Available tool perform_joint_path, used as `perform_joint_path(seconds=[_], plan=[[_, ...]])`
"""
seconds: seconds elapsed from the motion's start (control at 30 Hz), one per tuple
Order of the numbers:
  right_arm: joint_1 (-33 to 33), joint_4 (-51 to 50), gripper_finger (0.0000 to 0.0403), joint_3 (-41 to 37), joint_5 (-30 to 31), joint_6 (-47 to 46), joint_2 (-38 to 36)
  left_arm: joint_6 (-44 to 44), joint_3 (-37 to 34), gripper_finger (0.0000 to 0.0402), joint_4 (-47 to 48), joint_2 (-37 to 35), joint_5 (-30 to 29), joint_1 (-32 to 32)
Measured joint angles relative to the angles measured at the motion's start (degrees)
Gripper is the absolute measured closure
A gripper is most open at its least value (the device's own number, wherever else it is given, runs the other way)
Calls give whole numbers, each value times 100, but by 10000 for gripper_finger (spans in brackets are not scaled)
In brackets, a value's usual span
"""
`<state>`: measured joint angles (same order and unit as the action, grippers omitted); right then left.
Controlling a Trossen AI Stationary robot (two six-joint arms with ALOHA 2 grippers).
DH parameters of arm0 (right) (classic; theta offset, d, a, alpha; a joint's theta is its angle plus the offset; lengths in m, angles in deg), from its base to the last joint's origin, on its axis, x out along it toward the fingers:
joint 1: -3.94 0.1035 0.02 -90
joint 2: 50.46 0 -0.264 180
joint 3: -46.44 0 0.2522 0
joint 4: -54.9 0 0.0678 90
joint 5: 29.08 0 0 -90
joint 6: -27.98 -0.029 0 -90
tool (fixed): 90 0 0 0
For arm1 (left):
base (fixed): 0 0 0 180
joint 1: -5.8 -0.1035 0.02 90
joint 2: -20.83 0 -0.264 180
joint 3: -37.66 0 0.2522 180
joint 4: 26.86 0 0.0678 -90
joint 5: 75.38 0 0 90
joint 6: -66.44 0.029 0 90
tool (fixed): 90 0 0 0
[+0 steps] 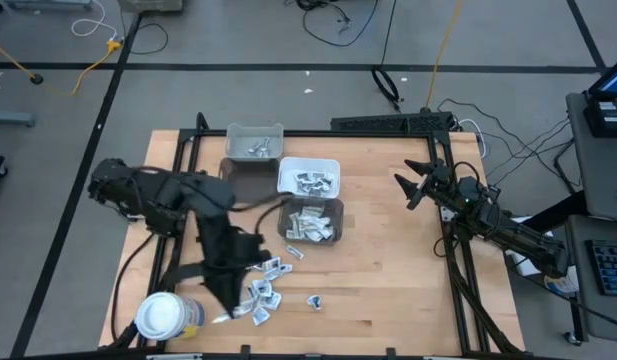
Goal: Pick & Place First Aid Supplies
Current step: Put the orange ointment pack into the gray bin
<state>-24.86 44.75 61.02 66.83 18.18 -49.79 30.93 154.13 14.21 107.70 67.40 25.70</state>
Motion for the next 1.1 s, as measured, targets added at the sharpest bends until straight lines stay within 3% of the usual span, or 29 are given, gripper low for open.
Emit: perform_joint_path(seconds=[0.2, 0.3, 0.6, 0.87, 1.1], plan=[[1, 0, 105, 0, 0, 0, 0, -56, 0, 401, -235, -127, -10, 77], [1, 0, 105, 0, 0, 0, -2, -103, 0, 401, 61, -116, -344, 63], [1, 0, 105, -1, 0, 0, 0, 635, 2, 401, 3091, -56, -2106, -484], [2, 0, 105, 0, 0, 0, -2, 724, -4, 401, 5312, 4, -4098, -767], [0, 0, 105, 0, 0, 0, -1, 493, -2, 401, 6233, 164, -4640, -1142]])
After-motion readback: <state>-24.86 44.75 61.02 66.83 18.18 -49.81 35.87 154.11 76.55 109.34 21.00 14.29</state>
